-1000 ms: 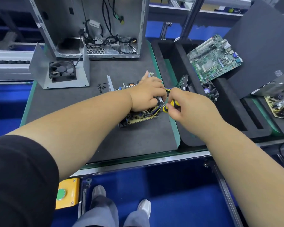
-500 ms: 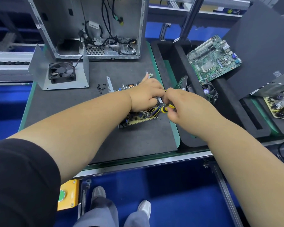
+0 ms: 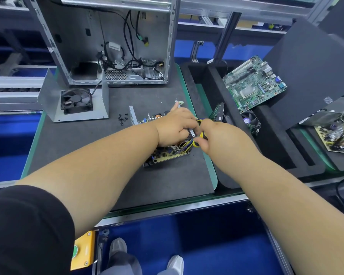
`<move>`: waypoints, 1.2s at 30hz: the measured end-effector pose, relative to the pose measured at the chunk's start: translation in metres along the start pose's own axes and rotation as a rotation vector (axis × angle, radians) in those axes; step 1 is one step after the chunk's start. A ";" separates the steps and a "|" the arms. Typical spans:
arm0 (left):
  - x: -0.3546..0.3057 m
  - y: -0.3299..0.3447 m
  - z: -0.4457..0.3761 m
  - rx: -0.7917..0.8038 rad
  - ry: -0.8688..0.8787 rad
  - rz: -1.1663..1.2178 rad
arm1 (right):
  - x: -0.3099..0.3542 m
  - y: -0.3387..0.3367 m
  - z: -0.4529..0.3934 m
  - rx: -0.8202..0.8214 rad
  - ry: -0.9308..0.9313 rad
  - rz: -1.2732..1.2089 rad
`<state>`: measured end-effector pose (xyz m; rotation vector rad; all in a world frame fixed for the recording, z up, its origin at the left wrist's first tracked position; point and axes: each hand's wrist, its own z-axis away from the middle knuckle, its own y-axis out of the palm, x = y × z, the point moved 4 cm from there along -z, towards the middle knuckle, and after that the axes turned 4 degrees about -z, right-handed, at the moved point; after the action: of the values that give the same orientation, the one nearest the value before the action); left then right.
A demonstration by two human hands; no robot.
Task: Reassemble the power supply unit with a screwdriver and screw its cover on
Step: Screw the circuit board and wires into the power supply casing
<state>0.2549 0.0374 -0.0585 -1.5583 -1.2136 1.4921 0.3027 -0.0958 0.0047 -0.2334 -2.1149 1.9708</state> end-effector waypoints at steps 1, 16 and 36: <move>0.000 0.000 0.000 0.001 0.000 -0.002 | 0.000 0.001 0.000 -0.011 0.023 0.032; -0.003 -0.003 0.000 0.007 -0.019 0.014 | -0.005 -0.001 0.001 0.027 0.208 0.204; -0.002 -0.003 0.001 -0.007 -0.008 0.017 | -0.006 -0.006 -0.003 0.038 -0.002 -0.050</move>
<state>0.2531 0.0362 -0.0550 -1.5720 -1.2138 1.5082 0.3094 -0.0946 0.0108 -0.1702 -2.0619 1.9820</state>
